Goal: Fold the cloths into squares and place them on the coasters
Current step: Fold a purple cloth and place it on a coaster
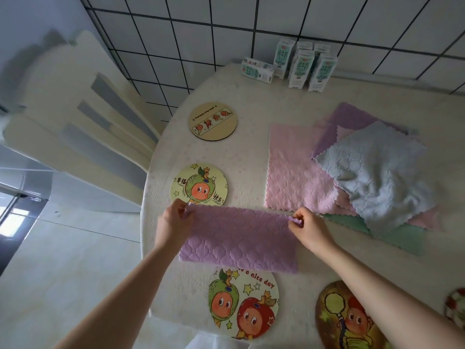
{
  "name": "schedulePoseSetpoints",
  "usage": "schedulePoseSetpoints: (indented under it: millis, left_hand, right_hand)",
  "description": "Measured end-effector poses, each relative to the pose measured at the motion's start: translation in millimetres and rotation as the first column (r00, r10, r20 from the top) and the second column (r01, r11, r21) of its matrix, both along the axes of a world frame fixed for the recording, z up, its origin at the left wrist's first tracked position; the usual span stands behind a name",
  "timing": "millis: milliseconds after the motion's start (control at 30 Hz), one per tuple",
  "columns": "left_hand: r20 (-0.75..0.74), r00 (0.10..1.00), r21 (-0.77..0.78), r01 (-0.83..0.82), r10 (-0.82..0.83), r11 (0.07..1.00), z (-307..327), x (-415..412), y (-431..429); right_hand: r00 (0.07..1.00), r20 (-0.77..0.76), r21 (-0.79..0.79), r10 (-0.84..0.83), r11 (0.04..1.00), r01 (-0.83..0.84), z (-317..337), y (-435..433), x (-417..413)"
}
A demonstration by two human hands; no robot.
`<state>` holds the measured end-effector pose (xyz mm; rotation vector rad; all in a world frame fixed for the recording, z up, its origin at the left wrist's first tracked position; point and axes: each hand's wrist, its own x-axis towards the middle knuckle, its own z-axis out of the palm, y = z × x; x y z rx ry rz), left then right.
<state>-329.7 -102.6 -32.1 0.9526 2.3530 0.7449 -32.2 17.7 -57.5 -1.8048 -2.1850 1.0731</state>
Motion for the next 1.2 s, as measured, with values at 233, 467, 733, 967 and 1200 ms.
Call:
schedulePoseSetpoints:
  millis: [233, 467, 733, 967, 1200]
  left_hand:
    - [-0.269, 0.963, 0.098, 0.035, -0.008, 0.995, -7.2, 10.6, -15.0]
    - [-0.379, 0.608, -0.101, 0.722, -0.698, 0.684, -41.5, 90.0, -99.0]
    - [-0.343, 0.62, -0.251, 0.664, -0.706, 0.705, -51.6, 75.2, -116.4]
    - [-0.324, 0.757, -0.307, 0.483, -0.567, 0.82, -55.5, 43.0, -141.3]
    - [-0.329, 0.787, -0.31, 0.433, -0.523, 0.847, -54.7, 36.4, -132.7]
  right_hand:
    - [0.971, 0.22, 0.385, 0.092, 0.906, -0.174, 16.2, -16.3, 0.0]
    - [0.801, 0.247, 0.409, 0.545, 0.691, -0.596, 13.9, -100.0, -2.0]
    - [0.706, 0.433, 0.332, 0.561, 0.629, -0.703, 3.0, -111.2, 26.9]
    - [0.668, 0.525, 0.316, 0.527, 0.608, -0.728, 6.4, -112.2, 23.7]
    - [0.7, 0.552, 0.285, 0.453, 0.686, -0.669, 13.1, -116.9, 8.4]
